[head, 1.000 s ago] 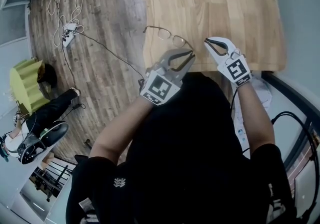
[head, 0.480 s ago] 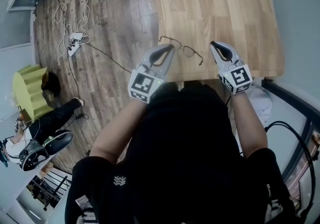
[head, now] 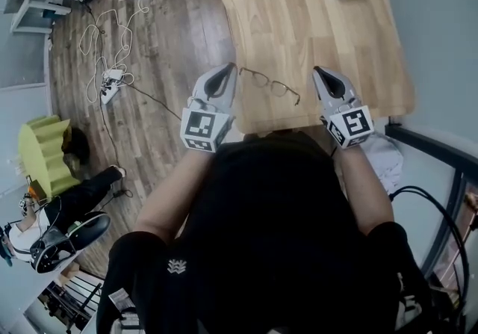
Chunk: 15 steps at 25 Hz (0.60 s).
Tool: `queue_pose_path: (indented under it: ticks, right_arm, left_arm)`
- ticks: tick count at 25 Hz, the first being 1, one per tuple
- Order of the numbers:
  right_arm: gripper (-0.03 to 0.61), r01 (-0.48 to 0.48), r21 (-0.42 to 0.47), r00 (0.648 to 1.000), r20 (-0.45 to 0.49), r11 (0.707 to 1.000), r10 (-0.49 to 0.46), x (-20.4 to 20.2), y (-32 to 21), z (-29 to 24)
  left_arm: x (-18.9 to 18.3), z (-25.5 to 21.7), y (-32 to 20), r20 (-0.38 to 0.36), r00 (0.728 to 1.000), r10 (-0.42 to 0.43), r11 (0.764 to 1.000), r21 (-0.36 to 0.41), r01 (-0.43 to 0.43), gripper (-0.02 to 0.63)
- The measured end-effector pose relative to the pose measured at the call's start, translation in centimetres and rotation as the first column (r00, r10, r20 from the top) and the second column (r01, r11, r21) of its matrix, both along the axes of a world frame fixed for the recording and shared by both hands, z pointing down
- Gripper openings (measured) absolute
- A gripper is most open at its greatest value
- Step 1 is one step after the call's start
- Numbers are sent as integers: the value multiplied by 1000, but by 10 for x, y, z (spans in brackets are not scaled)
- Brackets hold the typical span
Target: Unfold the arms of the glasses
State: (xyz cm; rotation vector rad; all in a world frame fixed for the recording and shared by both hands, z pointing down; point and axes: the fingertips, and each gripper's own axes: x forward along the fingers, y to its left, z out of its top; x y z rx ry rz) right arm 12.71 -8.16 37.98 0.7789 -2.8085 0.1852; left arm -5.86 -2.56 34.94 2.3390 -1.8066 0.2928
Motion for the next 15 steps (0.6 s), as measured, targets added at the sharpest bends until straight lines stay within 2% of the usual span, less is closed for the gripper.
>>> queue_pose_path:
  ticks: [3,7,15]
  right_arm:
    - [0,-37,-10,999,17,999,37,6,-8,-5]
    - [0,-64,-22,998,14,998,65,7,-17,-6]
    - [0,-45,-32,999,23,998,45,-8,-21,-7]
  left_arm:
    - [-9,-11,3,9,999,-35,998,44,34,5]
    - [-19,-6,7,1,999,-48,999,25,48,6]
    - [-32,0,13,5,998,-60,998,13,60,6]
